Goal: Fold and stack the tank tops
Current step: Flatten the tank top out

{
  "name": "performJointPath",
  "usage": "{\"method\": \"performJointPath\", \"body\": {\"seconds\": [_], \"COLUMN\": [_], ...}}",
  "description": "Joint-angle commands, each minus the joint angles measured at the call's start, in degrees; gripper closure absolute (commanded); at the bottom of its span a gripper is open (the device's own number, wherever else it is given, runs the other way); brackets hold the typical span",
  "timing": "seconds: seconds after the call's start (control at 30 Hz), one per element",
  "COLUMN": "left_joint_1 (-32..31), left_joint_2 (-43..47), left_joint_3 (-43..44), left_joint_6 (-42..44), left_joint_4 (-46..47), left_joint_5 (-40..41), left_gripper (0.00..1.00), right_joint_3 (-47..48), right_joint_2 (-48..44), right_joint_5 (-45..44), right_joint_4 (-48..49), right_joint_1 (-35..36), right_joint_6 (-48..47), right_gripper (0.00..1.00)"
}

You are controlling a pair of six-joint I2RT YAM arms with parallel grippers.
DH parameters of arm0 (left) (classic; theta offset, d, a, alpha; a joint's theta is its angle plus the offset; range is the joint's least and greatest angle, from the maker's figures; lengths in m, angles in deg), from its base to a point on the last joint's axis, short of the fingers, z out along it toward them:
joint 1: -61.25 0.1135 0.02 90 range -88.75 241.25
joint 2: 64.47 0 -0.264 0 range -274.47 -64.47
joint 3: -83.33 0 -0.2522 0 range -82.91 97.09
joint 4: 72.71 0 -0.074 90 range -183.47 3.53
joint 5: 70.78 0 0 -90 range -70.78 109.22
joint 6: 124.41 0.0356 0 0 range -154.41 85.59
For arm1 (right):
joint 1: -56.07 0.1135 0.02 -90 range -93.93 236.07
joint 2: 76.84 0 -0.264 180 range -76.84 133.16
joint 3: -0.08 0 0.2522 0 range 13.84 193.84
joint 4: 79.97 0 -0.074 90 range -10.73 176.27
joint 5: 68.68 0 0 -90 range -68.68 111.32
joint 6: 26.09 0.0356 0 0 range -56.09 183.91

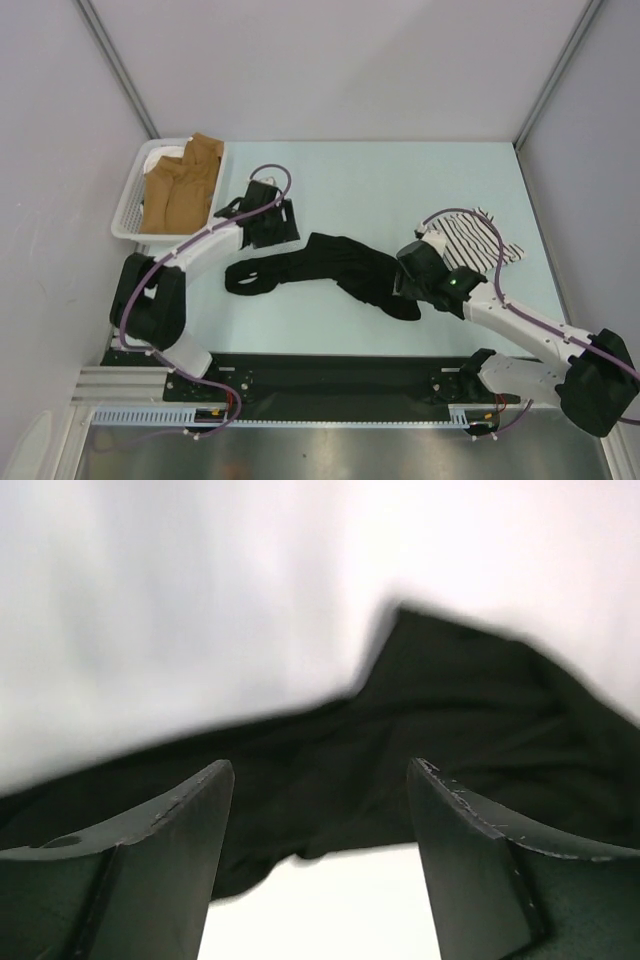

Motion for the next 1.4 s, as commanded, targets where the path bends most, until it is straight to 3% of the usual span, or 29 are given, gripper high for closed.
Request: {"method": "performJointPath", "body": {"seconds": [0.0,0.23,0.37,0.47,0.5,0.63,0.73,0.8,0.83,1.13,1.37], "left_joint_1": [-0.11,-1.96,-2.31,-2.92,-3.19,-3.10,-2.31,-1.09,-0.56,1.82,1.91], "left_joint_2": [-7.15,-20.15,-24.91,-27.54,-28.25,-29.32,-26.78,-23.10,-21.51,1.50,13.12], "left_joint_3": [7.99,17.30,19.59,21.61,22.14,25.65,28.02,28.82,29.09,28.12,31.63], "left_joint_6": [1.74,0.86,-0.02,-0.29,-0.37,-0.64,-0.29,0.15,0.50,4.02,6.12], "left_joint_4": [1.67,0.88,1.76,2.55,2.64,2.38,1.24,0.53,-0.08,-2.90,-5.18], "left_joint_5": [-4.98,-6.12,-8.33,-9.47,-9.82,-10.01,-8.24,-7.80,-7.80,-2.01,1.68], "left_gripper": [0.25,0.37,0.45,0.53,0.59,1.00,1.00,1.00,1.00,1.00,1.00], "right_joint_3": [-3.59,-6.67,-8.07,-10.62,-11.58,-12.73,-13.09,-12.74,-11.95,-2.11,9.93], "right_joint_2": [-1.92,-3.94,-4.64,-4.47,-4.03,-2.01,0.71,2.20,3.69,-0.86,-3.15], "right_joint_5": [4.20,7.10,5.53,5.70,5.79,4.38,5.43,7.97,9.64,7.02,9.91], "right_joint_4": [5.43,5.79,3.94,5.34,5.79,7.72,11.14,13.78,14.57,10.10,7.73], "right_joint_1": [-1.59,-4.76,-4.67,-4.93,-4.94,-6.34,-9.41,-12.48,-13.36,-17.50,-18.65], "right_joint_6": [-0.30,-0.92,1.71,3.03,3.12,4.09,2.95,1.20,0.49,-5.48,-10.76], "right_gripper": [0.40,0.39,0.27,0.27,0.27,0.36,0.55,0.78,0.98,1.00,1.00]}}
